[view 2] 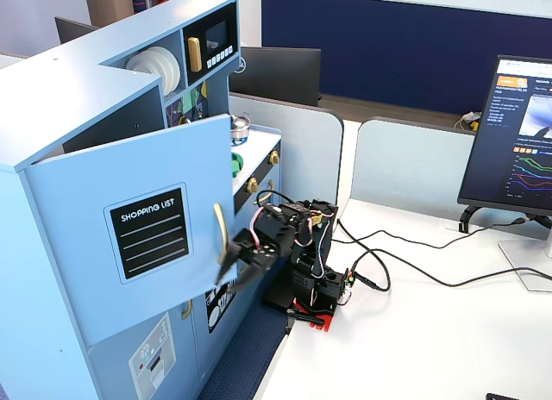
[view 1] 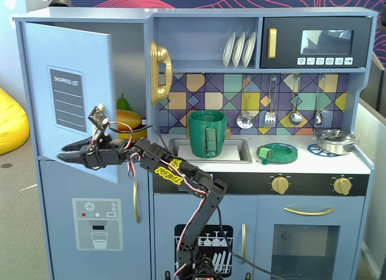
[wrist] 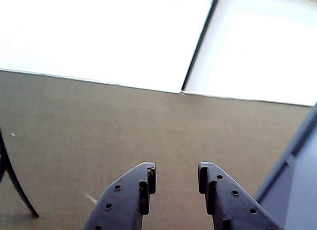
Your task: Close the left cabinet door
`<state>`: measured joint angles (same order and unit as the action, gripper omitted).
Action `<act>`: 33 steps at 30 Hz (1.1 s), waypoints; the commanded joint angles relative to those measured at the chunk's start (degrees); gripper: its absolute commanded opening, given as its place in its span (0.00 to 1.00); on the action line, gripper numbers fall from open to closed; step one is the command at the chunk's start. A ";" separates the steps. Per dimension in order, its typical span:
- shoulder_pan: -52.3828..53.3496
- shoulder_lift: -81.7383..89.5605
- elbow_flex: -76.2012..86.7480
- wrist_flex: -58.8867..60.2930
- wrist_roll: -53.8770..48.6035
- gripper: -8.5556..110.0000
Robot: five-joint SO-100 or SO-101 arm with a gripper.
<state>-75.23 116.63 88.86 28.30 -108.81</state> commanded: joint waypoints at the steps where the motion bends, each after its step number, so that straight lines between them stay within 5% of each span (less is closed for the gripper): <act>1: 6.59 2.02 -2.99 1.05 0.79 0.07; 24: 33.31 -12.92 -12.13 -5.89 -0.70 0.07; 33: 30.94 -5.98 -6.50 -1.41 2.02 0.07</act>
<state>-43.86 104.06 81.47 24.87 -108.54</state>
